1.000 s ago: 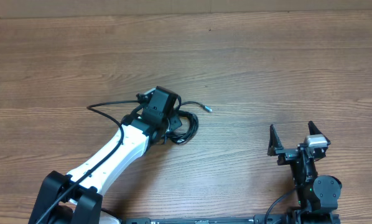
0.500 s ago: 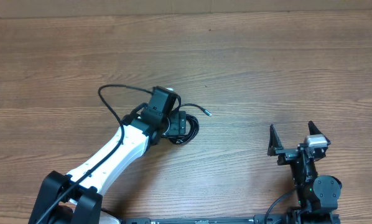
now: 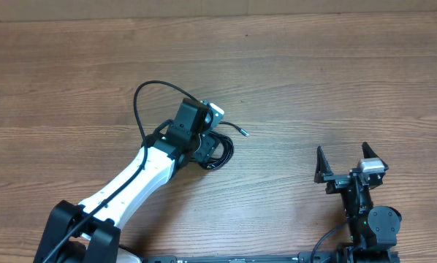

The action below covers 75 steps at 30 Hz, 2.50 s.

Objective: Untangle cables
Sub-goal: 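Grasp the cable coil with the left gripper and lift it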

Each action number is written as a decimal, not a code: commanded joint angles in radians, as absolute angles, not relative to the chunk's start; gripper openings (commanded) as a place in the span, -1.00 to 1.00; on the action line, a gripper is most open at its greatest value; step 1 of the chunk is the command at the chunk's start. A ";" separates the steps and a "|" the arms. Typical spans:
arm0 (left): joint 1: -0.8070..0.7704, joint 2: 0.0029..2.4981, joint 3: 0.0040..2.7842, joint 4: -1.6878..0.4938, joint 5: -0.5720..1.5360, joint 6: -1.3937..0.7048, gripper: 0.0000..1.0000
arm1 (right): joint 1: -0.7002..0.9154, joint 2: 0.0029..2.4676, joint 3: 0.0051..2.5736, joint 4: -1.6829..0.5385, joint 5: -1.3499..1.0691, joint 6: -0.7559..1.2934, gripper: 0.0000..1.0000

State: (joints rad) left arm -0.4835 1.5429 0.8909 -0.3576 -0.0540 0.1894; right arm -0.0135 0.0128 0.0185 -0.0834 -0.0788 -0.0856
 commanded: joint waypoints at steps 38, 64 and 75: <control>-0.477 1.724 0.909 -0.553 -0.157 -0.522 0.88 | -0.020 0.003 0.008 -0.078 -0.080 -0.082 1.00; -0.477 1.722 1.001 -0.482 0.019 0.382 0.03 | -0.020 0.003 0.008 -0.078 -0.080 -0.082 1.00; -0.477 1.847 1.002 -0.446 0.018 0.350 -0.91 | -0.020 0.003 0.008 -0.078 -0.080 -0.082 1.00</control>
State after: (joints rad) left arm -0.4789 1.7996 1.0073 -0.4385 -0.0120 0.3729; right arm -0.0135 0.0128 0.0185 -0.0830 -0.0788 -0.0849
